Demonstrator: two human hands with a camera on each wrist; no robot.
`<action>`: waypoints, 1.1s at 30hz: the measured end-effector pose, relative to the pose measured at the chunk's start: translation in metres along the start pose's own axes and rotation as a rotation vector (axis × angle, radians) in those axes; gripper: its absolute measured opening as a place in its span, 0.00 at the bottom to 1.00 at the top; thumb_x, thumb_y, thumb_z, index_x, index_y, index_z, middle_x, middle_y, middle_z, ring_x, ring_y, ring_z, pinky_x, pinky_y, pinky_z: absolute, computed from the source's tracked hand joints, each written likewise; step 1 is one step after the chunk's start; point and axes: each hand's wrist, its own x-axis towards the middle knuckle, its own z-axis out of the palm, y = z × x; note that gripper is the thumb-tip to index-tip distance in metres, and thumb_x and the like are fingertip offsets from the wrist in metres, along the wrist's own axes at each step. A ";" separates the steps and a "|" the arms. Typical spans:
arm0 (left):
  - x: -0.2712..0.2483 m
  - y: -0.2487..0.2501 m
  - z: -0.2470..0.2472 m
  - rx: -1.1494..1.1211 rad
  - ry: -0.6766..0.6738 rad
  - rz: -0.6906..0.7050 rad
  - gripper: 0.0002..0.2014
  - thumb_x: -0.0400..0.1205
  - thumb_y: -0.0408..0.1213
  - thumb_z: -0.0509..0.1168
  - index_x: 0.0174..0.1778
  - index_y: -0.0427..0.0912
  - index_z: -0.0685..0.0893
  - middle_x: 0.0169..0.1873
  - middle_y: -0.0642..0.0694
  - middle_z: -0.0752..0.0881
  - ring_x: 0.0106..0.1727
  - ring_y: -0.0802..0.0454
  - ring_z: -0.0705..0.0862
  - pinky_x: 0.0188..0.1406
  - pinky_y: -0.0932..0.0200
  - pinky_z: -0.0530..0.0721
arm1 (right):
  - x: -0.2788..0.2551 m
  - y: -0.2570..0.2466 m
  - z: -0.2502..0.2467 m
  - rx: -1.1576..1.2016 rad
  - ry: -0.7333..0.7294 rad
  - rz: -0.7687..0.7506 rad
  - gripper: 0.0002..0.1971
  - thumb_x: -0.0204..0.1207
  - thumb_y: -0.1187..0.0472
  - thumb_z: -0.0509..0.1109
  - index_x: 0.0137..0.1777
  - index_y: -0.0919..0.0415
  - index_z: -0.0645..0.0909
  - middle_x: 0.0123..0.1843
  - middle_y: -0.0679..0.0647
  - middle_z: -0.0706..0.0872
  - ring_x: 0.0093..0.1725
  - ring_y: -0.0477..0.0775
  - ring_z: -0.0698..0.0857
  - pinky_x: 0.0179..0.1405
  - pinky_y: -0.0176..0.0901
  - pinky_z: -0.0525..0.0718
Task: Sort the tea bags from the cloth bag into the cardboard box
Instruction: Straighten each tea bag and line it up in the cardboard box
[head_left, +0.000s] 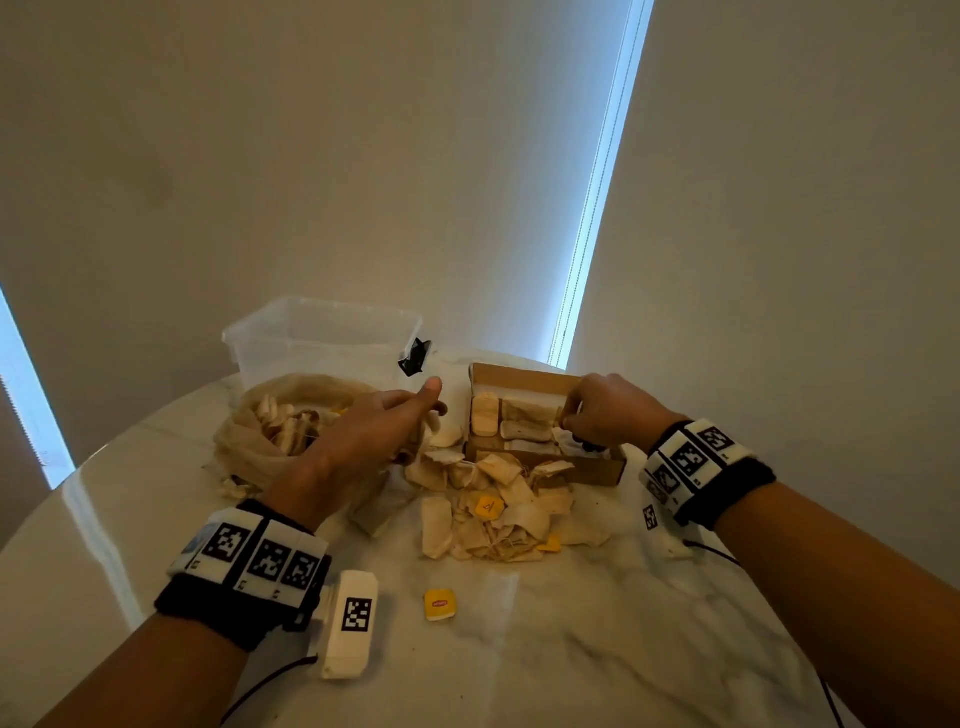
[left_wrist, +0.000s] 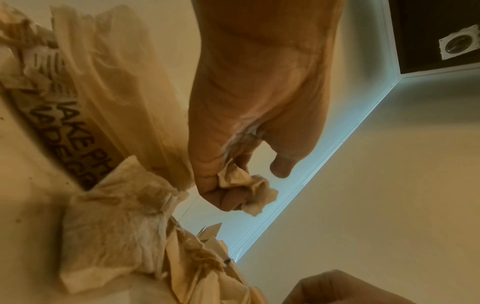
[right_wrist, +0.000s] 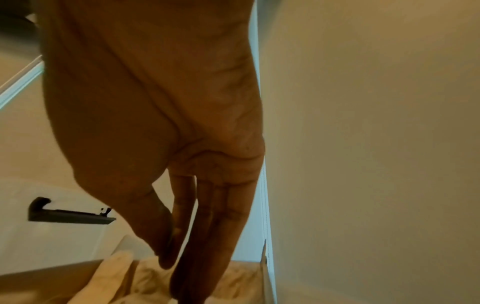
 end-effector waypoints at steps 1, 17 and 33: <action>0.001 0.001 0.001 -0.025 0.002 -0.026 0.27 0.87 0.67 0.59 0.60 0.50 0.93 0.55 0.44 0.92 0.55 0.45 0.90 0.48 0.54 0.87 | -0.001 -0.003 0.000 0.003 -0.011 -0.010 0.07 0.85 0.59 0.74 0.56 0.61 0.91 0.50 0.55 0.91 0.44 0.52 0.89 0.44 0.42 0.91; 0.005 0.006 0.006 -0.362 -0.001 -0.122 0.26 0.88 0.64 0.63 0.64 0.46 0.91 0.62 0.38 0.92 0.63 0.36 0.91 0.62 0.36 0.92 | -0.066 -0.105 0.016 1.062 -0.164 -0.024 0.24 0.77 0.55 0.85 0.69 0.57 0.82 0.52 0.55 0.96 0.46 0.52 0.97 0.53 0.53 0.96; -0.007 0.004 0.000 -0.159 0.025 0.116 0.15 0.88 0.28 0.69 0.67 0.50 0.89 0.52 0.45 0.95 0.51 0.48 0.95 0.44 0.60 0.92 | -0.086 -0.078 0.019 1.126 -0.153 -0.329 0.21 0.76 0.73 0.81 0.63 0.49 0.93 0.63 0.43 0.94 0.63 0.45 0.92 0.62 0.42 0.92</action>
